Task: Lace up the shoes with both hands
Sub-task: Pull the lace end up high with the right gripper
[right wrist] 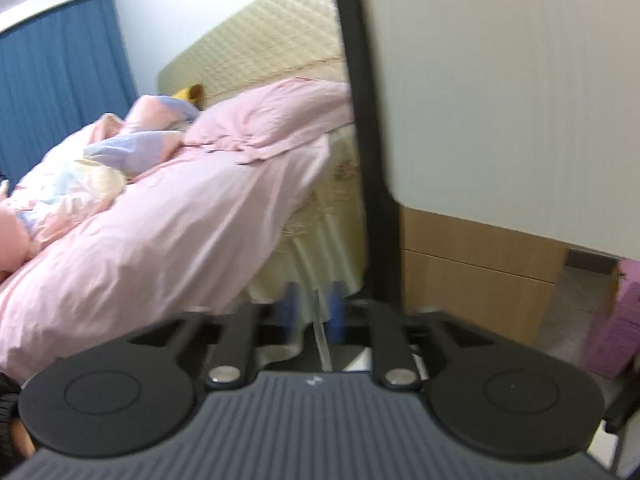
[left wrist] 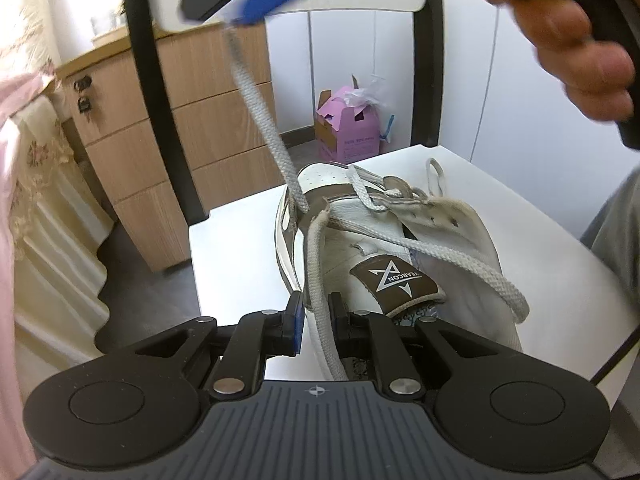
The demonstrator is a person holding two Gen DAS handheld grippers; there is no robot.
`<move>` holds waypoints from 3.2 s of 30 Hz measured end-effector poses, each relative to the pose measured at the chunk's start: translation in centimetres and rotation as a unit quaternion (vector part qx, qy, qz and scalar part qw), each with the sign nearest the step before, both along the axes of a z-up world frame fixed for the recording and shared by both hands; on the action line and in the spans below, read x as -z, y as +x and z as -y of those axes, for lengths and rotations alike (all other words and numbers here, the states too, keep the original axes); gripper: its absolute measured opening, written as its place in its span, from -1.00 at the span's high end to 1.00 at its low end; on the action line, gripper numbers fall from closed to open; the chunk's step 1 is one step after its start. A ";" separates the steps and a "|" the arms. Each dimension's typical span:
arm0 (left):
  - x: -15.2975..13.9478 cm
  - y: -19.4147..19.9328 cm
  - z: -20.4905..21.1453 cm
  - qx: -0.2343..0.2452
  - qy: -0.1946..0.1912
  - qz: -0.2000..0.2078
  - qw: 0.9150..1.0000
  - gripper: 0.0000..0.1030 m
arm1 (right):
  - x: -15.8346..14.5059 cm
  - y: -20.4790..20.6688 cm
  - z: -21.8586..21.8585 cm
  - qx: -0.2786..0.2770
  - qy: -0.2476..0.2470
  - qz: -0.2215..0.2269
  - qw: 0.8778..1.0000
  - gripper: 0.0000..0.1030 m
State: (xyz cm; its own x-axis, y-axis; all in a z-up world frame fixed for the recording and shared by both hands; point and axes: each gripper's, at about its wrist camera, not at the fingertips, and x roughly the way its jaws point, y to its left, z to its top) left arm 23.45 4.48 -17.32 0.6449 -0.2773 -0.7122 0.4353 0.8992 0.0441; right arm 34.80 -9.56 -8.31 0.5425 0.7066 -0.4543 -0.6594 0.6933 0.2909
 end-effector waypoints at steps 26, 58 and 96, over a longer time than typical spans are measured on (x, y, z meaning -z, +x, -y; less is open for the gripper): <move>0.1 0.7 -0.5 -0.017 -0.028 -0.021 0.999 0.74 | 8.3 3.7 -4.3 -0.009 -0.110 -0.158 0.981 0.32; 0.4 0.4 0.6 -0.023 -0.019 -0.032 0.999 0.75 | -19.3 0.0 0.8 0.001 0.150 0.122 0.981 0.93; -0.3 0.1 1.3 -0.060 -0.028 -0.040 0.997 0.65 | -16.0 -0.6 7.5 0.072 0.097 0.145 0.982 0.95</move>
